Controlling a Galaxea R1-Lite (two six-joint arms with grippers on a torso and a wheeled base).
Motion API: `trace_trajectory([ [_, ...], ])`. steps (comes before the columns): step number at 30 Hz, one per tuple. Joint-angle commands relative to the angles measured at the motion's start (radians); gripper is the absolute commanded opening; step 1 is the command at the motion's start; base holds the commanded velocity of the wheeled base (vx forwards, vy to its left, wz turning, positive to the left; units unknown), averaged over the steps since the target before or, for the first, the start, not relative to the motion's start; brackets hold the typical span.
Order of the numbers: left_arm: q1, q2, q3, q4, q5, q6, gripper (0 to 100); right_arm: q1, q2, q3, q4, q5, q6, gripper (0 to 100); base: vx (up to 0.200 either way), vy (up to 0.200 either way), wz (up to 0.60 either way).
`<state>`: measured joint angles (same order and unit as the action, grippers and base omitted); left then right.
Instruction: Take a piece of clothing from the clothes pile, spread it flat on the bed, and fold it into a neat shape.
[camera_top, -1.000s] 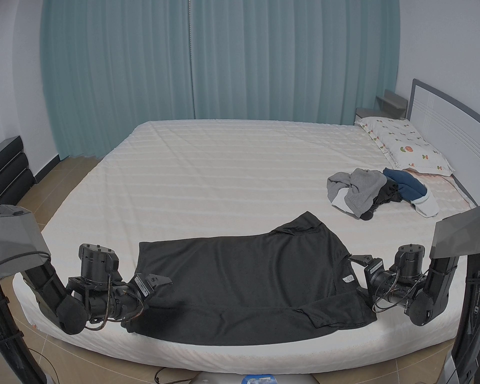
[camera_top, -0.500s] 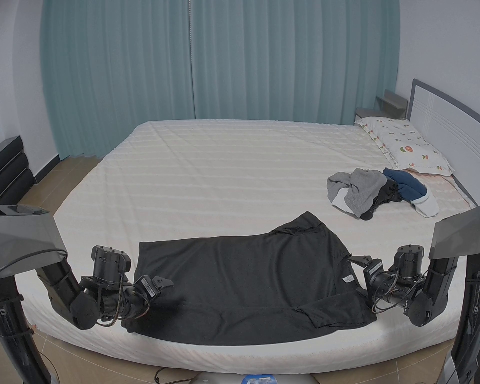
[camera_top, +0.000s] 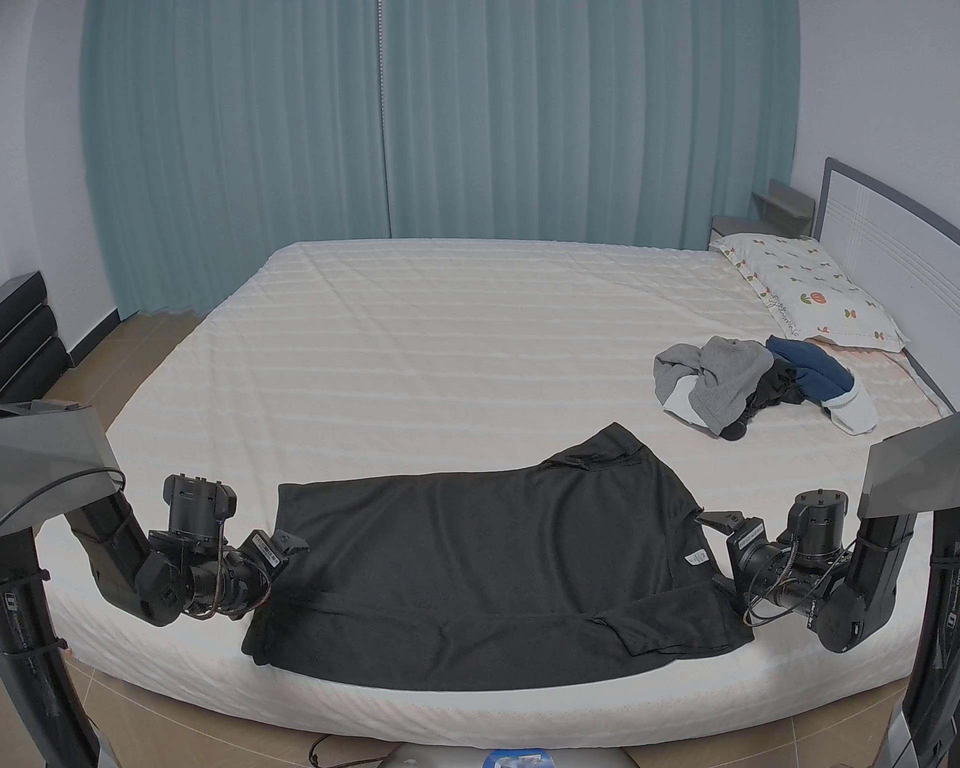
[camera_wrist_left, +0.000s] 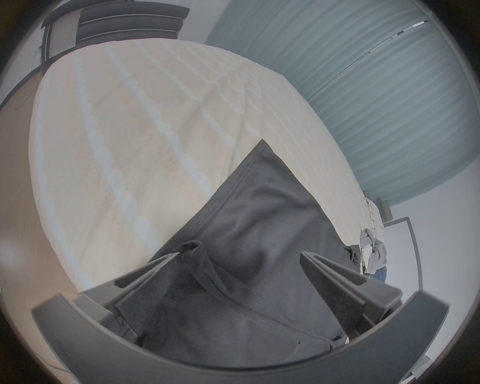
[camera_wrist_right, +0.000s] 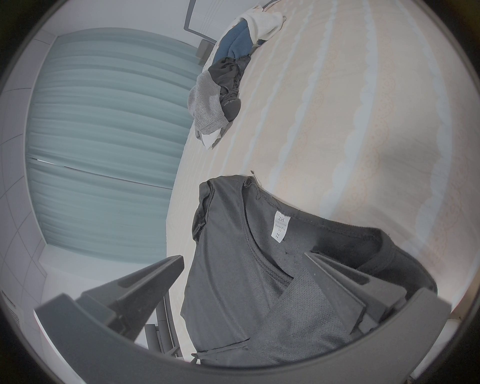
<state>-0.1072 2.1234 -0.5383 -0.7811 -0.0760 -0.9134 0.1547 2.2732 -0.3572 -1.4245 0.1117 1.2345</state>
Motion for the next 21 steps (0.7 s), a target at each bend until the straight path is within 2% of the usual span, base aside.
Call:
trace_trajectory([
  [1,0.014,-0.053,-0.022,0.031,-0.001,-0.001,100,0.000,0.002,0.000,-0.001,0.000,0.000,100,0.000,0.000,0.00],
  [11,0.038,-0.072,-0.022,0.022,-0.005,-0.018,100,-0.001,0.002,0.001,-0.002,0.000,0.000,100,0.000,0.000,0.00],
  [21,0.029,-0.077,-0.008,0.019,-0.004,-0.021,100,0.000,0.002,0.001,-0.002,0.000,0.000,100,0.000,0.000,0.00],
])
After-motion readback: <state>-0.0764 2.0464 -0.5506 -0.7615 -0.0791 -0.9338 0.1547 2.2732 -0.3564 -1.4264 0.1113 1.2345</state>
